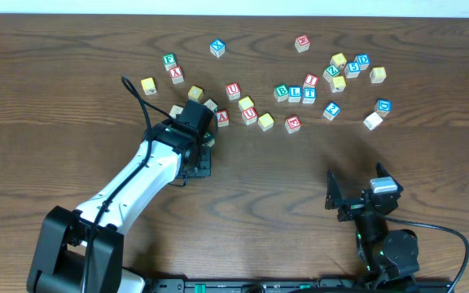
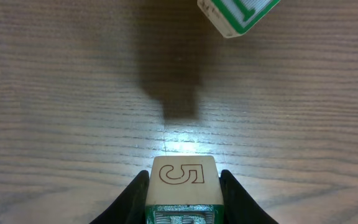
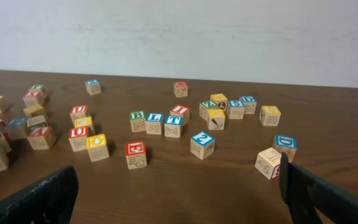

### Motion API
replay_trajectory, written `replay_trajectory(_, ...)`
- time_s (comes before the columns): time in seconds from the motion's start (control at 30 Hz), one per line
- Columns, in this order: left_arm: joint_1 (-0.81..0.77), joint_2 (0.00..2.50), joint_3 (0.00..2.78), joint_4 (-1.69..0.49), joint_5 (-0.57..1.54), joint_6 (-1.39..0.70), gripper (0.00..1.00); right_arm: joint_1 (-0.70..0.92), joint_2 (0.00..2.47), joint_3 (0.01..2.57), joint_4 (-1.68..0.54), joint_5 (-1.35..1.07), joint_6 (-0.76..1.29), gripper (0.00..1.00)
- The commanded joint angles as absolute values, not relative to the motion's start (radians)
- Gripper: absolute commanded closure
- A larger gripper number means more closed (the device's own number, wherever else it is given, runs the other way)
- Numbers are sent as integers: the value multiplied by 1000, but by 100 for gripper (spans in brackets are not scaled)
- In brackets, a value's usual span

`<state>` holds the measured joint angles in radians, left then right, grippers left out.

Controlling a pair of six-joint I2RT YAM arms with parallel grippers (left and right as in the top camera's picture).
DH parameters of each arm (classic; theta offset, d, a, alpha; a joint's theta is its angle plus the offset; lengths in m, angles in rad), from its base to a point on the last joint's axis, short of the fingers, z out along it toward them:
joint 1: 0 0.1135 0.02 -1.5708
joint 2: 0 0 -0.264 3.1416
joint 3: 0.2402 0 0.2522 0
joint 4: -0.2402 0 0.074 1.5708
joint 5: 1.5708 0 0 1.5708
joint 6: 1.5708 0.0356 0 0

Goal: Spell out ROBOT
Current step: 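Carry the R block toward the open table area and lower it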

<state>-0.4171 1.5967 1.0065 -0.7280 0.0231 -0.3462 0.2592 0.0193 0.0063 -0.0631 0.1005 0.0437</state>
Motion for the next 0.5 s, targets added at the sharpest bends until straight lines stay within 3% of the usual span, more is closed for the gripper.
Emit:
replay_trajectory(0.0, -419, 1588, 981, -708, 19, -329, 92, 249, 20, 6, -67, 94, 36, 1)
replay_trajectory(0.47, -482, 1589, 950, -640, 17, -330, 92, 249, 20, 6, -67, 94, 36, 1)
